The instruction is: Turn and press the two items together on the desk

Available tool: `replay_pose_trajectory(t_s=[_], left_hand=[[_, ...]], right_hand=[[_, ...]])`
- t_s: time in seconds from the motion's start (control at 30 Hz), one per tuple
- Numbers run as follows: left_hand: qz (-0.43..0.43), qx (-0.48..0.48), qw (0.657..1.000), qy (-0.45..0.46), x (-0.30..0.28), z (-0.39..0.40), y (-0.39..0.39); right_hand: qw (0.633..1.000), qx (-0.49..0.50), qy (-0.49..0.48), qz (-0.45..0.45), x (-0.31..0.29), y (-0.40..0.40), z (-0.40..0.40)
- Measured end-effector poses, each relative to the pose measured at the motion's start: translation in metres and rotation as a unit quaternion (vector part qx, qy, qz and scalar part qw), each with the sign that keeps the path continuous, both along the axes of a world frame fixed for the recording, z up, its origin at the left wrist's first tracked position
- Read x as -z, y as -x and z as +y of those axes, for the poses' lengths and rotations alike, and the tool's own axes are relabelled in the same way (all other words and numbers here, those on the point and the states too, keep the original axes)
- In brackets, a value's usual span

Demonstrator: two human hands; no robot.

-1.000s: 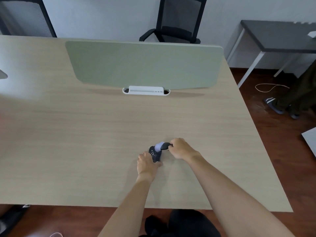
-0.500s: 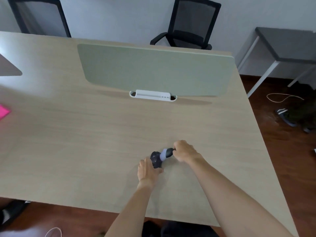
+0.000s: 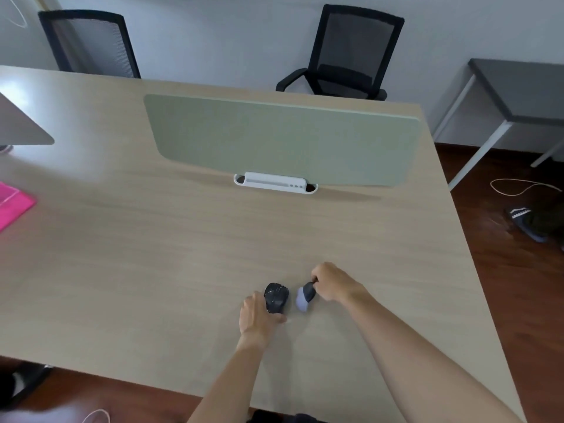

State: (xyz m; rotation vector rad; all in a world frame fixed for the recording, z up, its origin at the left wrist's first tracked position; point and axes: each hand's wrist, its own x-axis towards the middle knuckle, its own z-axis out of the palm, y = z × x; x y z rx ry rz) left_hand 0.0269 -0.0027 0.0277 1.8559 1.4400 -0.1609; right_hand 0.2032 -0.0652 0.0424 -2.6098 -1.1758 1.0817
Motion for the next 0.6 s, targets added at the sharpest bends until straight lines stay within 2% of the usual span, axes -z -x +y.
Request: replay_pose_trajectory(t_s=[0.13,0.23,0.3,0.47,0.53,0.6], left_hand=[[0.000,0.013,1.000,-0.003,0.003,0.004,-0.001],[0.008,0.018,1.000,0.002,0.002,0.005,0.000],[0.009,0.021,1.000,0.005,0.000,0.006,0.000],[0.015,0.046,0.999,0.004,0.000,0.010,0.002],[0.012,0.056,0.998,0.006,0.002,0.012,0.003],[0.009,0.070,0.997,0.006,0.003,0.015,0.003]], right_hand=[[0.992,0.003,-0.092,0.086,0.005,0.012,0.019],[0.988,-0.014,-0.099,0.118,0.013,0.026,0.019],[0.991,-0.016,-0.078,0.105,0.016,0.026,0.016],[0.999,0.009,-0.030,-0.012,0.005,0.014,0.010],[0.998,0.027,-0.048,-0.004,0.004,0.012,0.016],[0.995,0.032,-0.080,0.048,0.002,0.016,0.024]])
